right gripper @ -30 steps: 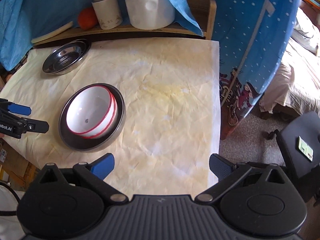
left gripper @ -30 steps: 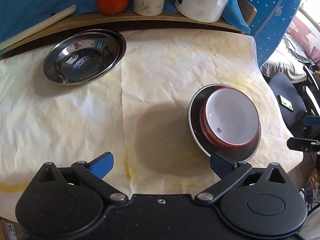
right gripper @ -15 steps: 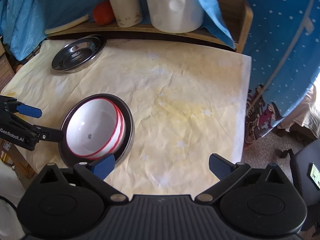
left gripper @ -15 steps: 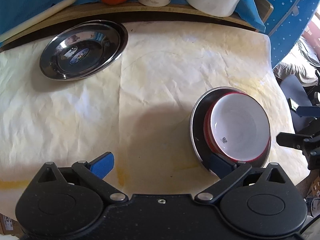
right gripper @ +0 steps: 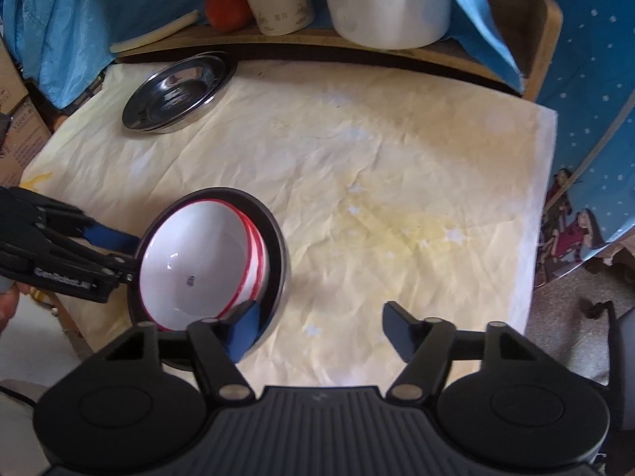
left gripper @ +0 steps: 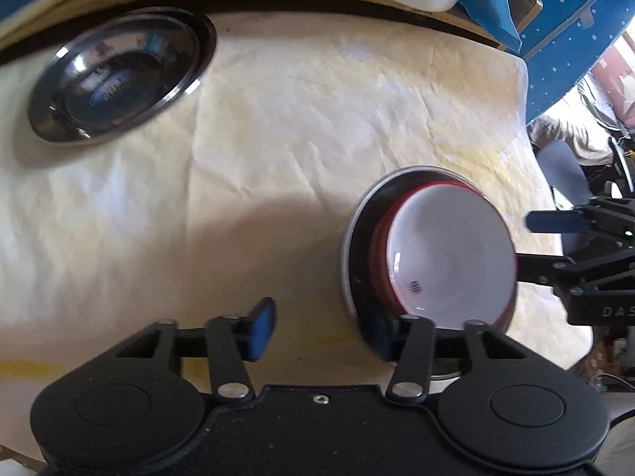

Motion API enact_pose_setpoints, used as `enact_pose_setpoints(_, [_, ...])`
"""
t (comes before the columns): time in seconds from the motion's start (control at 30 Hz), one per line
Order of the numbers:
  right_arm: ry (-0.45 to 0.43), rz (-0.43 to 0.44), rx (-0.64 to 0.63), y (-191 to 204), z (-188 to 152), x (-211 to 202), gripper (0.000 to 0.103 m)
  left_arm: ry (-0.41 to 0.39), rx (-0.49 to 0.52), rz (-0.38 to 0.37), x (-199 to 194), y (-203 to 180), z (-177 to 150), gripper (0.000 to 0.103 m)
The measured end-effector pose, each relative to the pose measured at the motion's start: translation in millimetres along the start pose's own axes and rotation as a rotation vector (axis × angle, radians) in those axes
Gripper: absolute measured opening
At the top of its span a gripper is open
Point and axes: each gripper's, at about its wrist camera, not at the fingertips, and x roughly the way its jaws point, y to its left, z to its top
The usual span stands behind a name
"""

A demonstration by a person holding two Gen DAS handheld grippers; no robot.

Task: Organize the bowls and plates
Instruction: 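Move both tools to the nested bowls and close them on the steel rim, then lift the nested bowls with both tools toward the steel plates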

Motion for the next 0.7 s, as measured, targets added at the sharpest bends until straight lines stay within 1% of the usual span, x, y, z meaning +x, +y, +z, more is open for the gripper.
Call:
enact_pose_setpoints(0.03, [0.011, 0.005, 0.005, -1, 1, 1, 0.067, 0.01, -0.006, -0.007, 1, 0, 2, 0.044])
enact_pose_setpoints(0.1, [0.03, 0.022, 0.009, -2, 4, 3, 0.065, 0.025, -0.019, -0.034, 2, 1, 4, 0.033])
enact_pose_setpoints(0.13, [0.041, 0.031, 0.016, -3, 6, 4, 0.062, 0.031, -0.031, -0.047, 2, 2, 5, 0.03])
enact_pose_setpoints(0.2, [0.057, 0.048, 0.029, -4, 8, 4, 0.057, 0.04, -0.047, -0.067, 3, 2, 6, 0.019])
enact_pose_setpoints(0.27, [0.071, 0.064, 0.041, -4, 10, 5, 0.048, 0.048, -0.064, -0.082, 4, 1, 8, 0.013])
enact_pose_setpoints(0.33, [0.089, 0.076, 0.059, -3, 13, 7, 0.041, 0.058, -0.068, -0.069, 4, -2, 9, 0.012])
enact_pose_setpoints(0.4, [0.111, 0.071, 0.071, -2, 17, 9, 0.039, 0.066, -0.087, -0.069, 6, -1, 10, 0.012])
enact_pose_setpoints(0.5, [0.148, 0.076, 0.095, 0, 22, 17, 0.03, 0.078, -0.108, -0.065, 8, -2, 12, 0.012])
enact_pose_setpoints(0.6, [0.178, 0.066, 0.072, 6, 27, 23, 0.024, 0.095, -0.124, -0.049, 8, -2, 13, 0.01])
enact_pose_setpoints(0.67, [0.193, 0.083, 0.065, 9, 29, 25, 0.014, 0.103, -0.144, -0.039, 9, -2, 14, 0.01])
enact_pose_setpoints(0.7, [0.198, 0.082, 0.061, 10, 30, 25, 0.014, 0.104, -0.153, -0.034, 9, -2, 15, 0.01])
